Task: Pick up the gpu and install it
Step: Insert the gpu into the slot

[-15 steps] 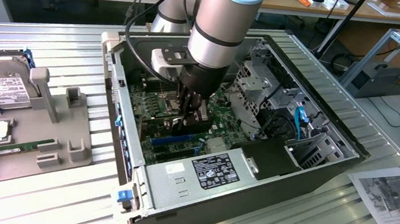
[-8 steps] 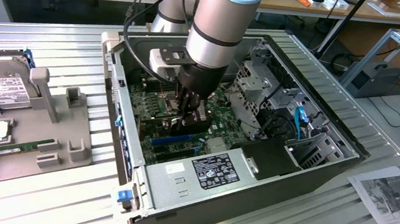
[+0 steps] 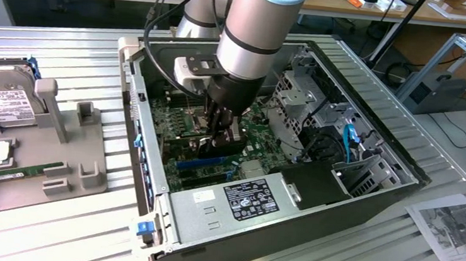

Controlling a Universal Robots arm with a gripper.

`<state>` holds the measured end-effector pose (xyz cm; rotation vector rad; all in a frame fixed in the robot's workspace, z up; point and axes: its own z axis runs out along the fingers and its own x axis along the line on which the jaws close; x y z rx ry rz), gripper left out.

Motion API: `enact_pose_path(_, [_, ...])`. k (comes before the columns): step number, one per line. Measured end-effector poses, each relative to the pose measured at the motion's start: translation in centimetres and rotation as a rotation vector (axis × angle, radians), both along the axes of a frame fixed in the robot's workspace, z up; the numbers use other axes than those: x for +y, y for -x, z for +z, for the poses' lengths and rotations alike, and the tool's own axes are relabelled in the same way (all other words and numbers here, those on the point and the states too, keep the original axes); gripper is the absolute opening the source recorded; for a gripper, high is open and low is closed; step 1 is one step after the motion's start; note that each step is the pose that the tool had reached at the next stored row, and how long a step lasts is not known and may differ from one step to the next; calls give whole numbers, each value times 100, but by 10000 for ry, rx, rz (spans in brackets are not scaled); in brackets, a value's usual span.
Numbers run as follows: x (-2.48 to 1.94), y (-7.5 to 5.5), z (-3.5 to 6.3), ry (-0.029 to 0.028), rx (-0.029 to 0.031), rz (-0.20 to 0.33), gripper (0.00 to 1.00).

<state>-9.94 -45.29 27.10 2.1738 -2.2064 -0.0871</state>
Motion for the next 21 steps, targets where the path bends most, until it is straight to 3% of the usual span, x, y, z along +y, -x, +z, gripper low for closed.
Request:
enact_pose_path(17, [0,100,0,-8,0,0,27])
enact_pose_path(21, [0,100,-6,-39,0,0,27])
